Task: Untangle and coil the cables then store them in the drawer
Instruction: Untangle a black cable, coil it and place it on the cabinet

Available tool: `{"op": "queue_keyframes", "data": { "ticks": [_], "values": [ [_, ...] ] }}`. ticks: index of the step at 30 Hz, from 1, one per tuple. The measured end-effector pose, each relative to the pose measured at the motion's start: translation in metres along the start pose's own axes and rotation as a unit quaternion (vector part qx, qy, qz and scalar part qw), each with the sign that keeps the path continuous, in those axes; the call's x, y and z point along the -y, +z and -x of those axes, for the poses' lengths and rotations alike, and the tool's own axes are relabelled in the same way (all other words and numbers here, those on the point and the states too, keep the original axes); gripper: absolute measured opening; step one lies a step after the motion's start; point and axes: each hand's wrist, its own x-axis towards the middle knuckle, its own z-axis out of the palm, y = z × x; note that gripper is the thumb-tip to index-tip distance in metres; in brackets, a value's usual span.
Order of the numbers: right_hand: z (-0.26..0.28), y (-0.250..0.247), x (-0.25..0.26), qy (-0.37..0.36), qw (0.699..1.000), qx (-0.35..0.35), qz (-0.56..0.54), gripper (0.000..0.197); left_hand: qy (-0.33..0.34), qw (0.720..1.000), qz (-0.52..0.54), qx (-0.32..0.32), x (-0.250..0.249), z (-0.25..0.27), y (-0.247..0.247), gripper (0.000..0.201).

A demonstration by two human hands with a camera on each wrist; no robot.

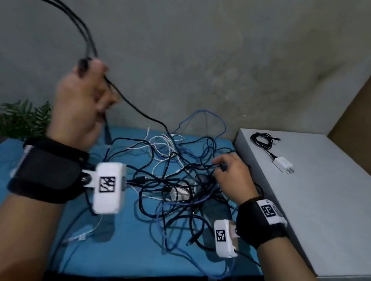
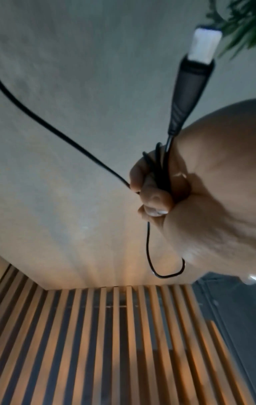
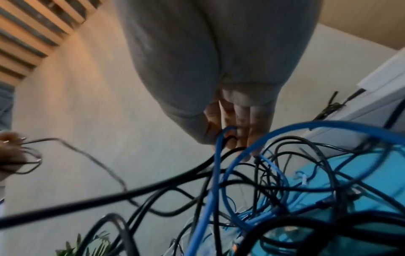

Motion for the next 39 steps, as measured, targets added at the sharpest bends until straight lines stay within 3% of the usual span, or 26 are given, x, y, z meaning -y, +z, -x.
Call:
{"op": "queue_keyframes", "data": {
  "ticks": [3, 10, 14, 18, 20, 22, 25, 27, 30, 33, 36, 39],
  "values": [
    [-0.001, -0.003, -0.006, 0.018, 0.999, 0.026, -0.014, 0.021, 0.015, 0.999, 0.022, 0.021, -0.011, -0.005, -0.016, 0.020],
    [0.017, 0.007, 0.055, -0.125, 0.986, 0.104, 0.028, 0.055, -0.009, 0.995, 0.035, 0.090, 0.003, 0.016, 0.015, 0.021],
    [0.026, 0.027, 0.064, -0.097, 0.980, 0.170, -0.017, 0.057, -0.046, 0.987, 0.072, 0.135, 0.005, 0.030, 0.028, 0.017],
    [0.024, 0.030, 0.070, -0.095, 0.978, 0.136, -0.126, 0.034, -0.116, 0.976, 0.067, 0.170, 0.024, 0.043, 0.039, 0.017],
    [0.021, 0.031, 0.070, -0.062, 0.982, 0.080, -0.162, 0.027, -0.152, 0.968, 0.071, 0.185, 0.034, 0.050, 0.046, 0.017],
    [0.017, 0.028, 0.066, -0.020, 0.994, 0.012, -0.106, 0.049, -0.174, 0.962, 0.081, 0.192, 0.038, 0.056, 0.052, 0.019],
    [0.010, 0.017, 0.052, 0.042, 0.996, 0.008, 0.079, 0.069, -0.165, 0.958, 0.121, 0.201, 0.034, 0.058, 0.054, 0.020],
    [0.007, 0.009, 0.044, 0.040, 0.993, -0.005, 0.110, 0.061, -0.159, 0.952, 0.148, 0.215, 0.030, 0.055, 0.052, 0.020],
    [0.007, 0.003, 0.043, -0.041, 0.998, 0.019, -0.048, 0.029, -0.160, 0.947, 0.151, 0.234, 0.028, 0.053, 0.050, 0.020],
    [0.014, -0.001, 0.058, -0.098, 0.971, 0.046, -0.215, 0.024, -0.162, 0.957, 0.087, 0.223, 0.035, 0.052, 0.048, 0.019],
    [0.022, -0.013, 0.077, -0.188, 0.954, -0.027, -0.234, 0.025, -0.132, 0.960, -0.080, 0.234, 0.044, 0.046, 0.036, 0.032],
    [0.032, -0.029, 0.094, -0.255, 0.919, -0.053, -0.294, 0.021, -0.105, 0.909, -0.282, 0.288, 0.058, 0.043, 0.023, 0.042]
  ]
}}
